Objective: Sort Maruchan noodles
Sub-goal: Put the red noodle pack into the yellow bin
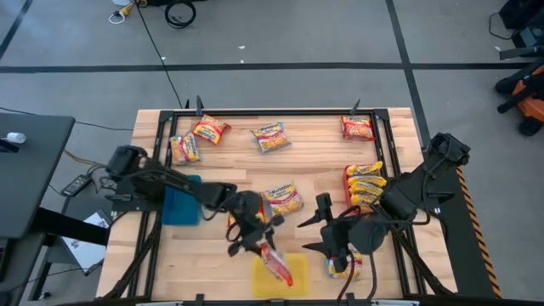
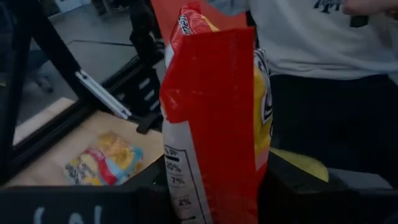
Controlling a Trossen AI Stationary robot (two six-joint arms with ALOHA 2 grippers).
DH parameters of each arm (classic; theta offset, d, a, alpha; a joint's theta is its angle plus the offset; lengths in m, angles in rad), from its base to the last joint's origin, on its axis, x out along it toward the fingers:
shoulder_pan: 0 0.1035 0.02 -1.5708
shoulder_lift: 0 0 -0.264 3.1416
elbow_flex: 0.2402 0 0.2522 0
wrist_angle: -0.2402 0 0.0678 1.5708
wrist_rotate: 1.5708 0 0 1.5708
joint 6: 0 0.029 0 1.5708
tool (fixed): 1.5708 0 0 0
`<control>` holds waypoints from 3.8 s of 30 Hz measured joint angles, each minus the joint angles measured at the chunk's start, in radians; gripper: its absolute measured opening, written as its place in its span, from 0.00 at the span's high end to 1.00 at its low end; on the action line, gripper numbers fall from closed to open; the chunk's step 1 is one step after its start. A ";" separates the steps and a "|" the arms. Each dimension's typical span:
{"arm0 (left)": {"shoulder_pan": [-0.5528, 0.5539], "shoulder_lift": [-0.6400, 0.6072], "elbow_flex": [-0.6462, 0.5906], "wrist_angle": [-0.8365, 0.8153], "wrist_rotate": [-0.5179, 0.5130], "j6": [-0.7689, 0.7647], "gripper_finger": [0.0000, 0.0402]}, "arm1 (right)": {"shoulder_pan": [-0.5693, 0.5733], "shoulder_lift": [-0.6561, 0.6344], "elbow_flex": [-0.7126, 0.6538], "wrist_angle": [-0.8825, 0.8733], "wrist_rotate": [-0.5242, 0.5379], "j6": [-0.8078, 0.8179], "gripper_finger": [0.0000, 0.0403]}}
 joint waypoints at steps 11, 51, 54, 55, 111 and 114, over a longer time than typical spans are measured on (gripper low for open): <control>0.093 0.281 0.239 0.002 0.364 0.075 0.66 | 0.018 0.000 0.000 -0.024 0.037 0.156 0.40; 0.066 0.633 0.496 0.019 0.418 0.190 0.66 | 0.032 0.001 0.000 -0.055 0.049 0.337 0.40; 0.066 0.632 0.496 0.019 0.415 0.190 0.66 | 0.033 0.001 0.000 -0.056 0.057 0.337 0.40; 0.066 0.632 0.496 0.017 0.402 0.190 0.66 | 0.033 0.001 0.000 -0.057 0.058 0.337 0.40; 0.015 0.548 0.494 -0.114 -0.183 0.223 0.25 | 0.034 0.000 -0.020 -0.061 0.053 0.390 0.40; 0.014 0.521 0.494 -0.160 -0.179 0.231 0.25 | 0.034 0.000 -0.021 -0.062 0.052 0.390 0.40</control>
